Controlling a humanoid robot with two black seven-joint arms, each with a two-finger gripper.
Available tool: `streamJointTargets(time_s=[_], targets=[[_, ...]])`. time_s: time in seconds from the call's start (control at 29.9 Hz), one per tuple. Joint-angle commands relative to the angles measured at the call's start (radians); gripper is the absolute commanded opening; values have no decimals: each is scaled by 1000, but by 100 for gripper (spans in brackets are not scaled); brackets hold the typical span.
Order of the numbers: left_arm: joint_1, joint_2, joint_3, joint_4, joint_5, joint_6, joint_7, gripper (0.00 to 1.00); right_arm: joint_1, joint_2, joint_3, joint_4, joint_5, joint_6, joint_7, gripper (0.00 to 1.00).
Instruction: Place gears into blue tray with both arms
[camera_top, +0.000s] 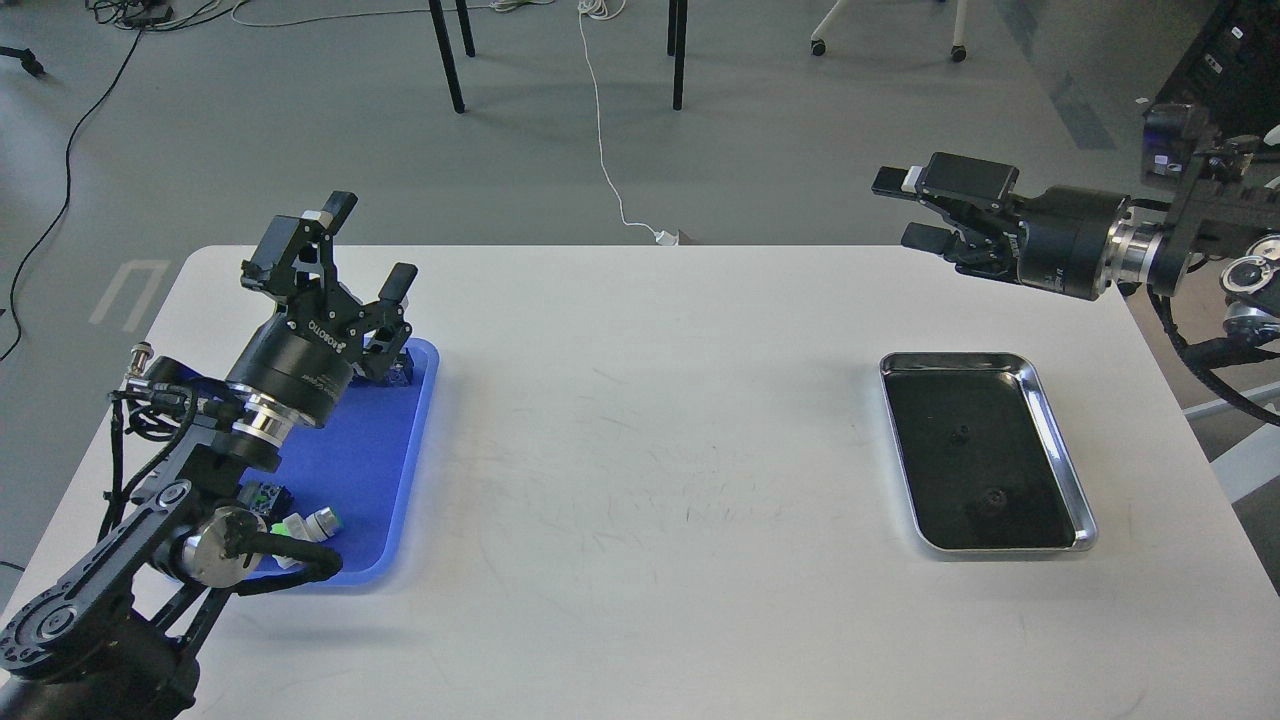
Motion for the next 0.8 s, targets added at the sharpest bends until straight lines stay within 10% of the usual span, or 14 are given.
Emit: streamJointTargets(time_s=[0.0, 0.77], targets=[[6, 2, -1, -1, 0, 0, 0, 98, 176, 1, -179, 0, -525, 38, 0, 99], [8, 3, -1, -4, 0, 0, -2, 98, 166, 232, -594, -204, -893, -153, 0, 90]])
